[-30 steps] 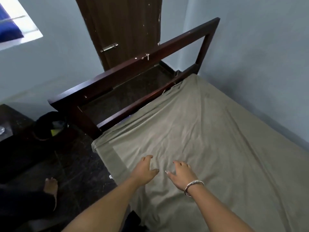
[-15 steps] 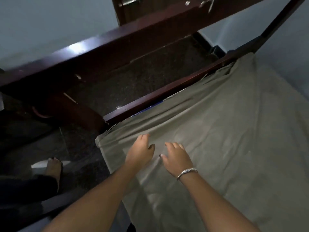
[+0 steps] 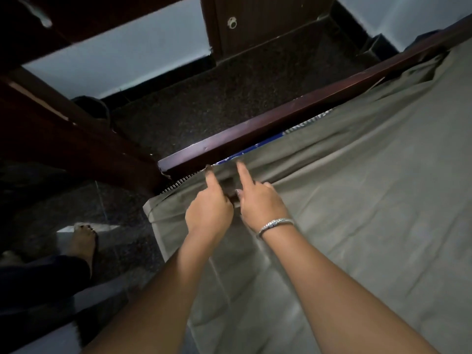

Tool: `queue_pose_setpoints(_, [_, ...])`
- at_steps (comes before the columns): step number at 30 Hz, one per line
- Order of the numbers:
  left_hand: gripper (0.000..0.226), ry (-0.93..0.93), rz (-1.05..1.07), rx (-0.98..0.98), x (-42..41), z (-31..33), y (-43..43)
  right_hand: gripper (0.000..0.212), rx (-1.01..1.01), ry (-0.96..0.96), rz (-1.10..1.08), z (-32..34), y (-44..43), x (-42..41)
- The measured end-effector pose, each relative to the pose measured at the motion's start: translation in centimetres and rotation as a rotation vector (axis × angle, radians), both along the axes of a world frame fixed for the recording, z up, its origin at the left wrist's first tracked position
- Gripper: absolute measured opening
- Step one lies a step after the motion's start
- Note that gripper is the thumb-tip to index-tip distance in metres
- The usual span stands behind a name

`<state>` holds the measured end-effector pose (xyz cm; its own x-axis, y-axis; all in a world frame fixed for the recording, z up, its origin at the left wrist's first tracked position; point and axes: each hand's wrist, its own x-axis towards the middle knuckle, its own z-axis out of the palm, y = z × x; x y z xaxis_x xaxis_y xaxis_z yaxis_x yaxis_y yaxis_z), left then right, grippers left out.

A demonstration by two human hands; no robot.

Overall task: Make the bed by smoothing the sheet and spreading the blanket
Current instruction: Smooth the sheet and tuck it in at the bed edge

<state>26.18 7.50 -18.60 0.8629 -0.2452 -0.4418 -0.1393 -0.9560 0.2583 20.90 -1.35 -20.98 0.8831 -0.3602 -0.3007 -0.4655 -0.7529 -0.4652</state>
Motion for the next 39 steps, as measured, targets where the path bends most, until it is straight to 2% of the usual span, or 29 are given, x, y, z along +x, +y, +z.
queue_pose_setpoints(4, [0.051,0.013,0.024,0.037,1.2,-0.8,0.4,0.066,-0.017,0.196,-0.07,0.7,-0.5,2.2])
queue_pose_setpoints(8, [0.032,-0.045,-0.08,0.106,2.3,-0.7,1.3,0.035,-0.13,0.121,-0.102,1.6,-0.4,2.5])
queue_pose_setpoints(10, [0.027,-0.053,-0.123,0.153,3.0,-0.9,2.6,0.029,-0.171,0.094,-0.1,2.1,-0.5,2.3])
queue_pose_setpoints(14, [0.025,-0.058,0.032,0.08,3.6,-0.2,6.5,0.024,-0.25,0.025,-0.068,2.5,-0.7,1.7])
queue_pose_setpoints(17, [0.019,-0.287,0.115,-0.213,2.6,0.4,8.3,0.034,-0.237,-0.172,-0.034,2.7,-0.5,2.6])
queue_pose_setpoints(19, [0.038,-0.308,0.204,-0.444,1.9,0.5,8.9,0.043,-0.202,-0.324,-0.033,2.9,-0.3,3.8])
queue_pose_setpoints(21, [0.059,-0.227,0.233,-0.585,1.7,-0.8,10.0,0.063,-0.121,-0.213,0.053,3.1,-0.1,4.9])
queue_pose_setpoints(23, [0.067,-0.144,0.229,-0.636,2.0,-2.4,11.6,0.086,-0.065,-0.014,0.175,2.9,0.2,5.0])
queue_pose_setpoints(24, [0.067,-0.124,0.222,-0.634,2.1,-2.8,12.2,0.09,-0.085,0.008,0.222,2.6,0.4,4.5])
queue_pose_setpoints(26, [0.061,-0.177,0.162,-0.596,1.9,-3.0,13.0,0.089,-0.189,-0.112,0.218,1.9,0.7,3.2])
queue_pose_setpoints(28, [0.048,-0.267,0.105,-0.493,1.0,-2.7,13.1,0.079,-0.24,-0.288,0.098,1.3,1.1,1.0])
queue_pose_setpoints(30, [0.037,-0.25,-0.014,-0.318,-0.7,-2.2,12.6,0.057,-0.202,-0.279,-0.024,0.4,1.8,-1.7])
queue_pose_setpoints(32, [0.043,-0.253,-0.214,-0.095,-3.4,-2.2,11.6,0.039,-0.244,-0.183,-0.076,-1.0,2.8,-4.7])
queue_pose_setpoints(34, [0.06,-0.275,-0.351,0.044,-6.5,-3.0,10.7,0.045,-0.324,-0.109,-0.086,-2.3,4.2,-7.7])
queue_pose_setpoints(37, [0.078,-0.247,-0.492,0.068,-9.7,-4.7,10.0,0.065,-0.355,-0.041,-0.007,-3.6,6.1,-10.8])
queue_pose_setpoints(39, [0.083,-0.266,-0.538,0.128,-10.1,-5.7,10.6,0.068,-0.309,0.004,0.029,-3.9,6.7,-11.7])
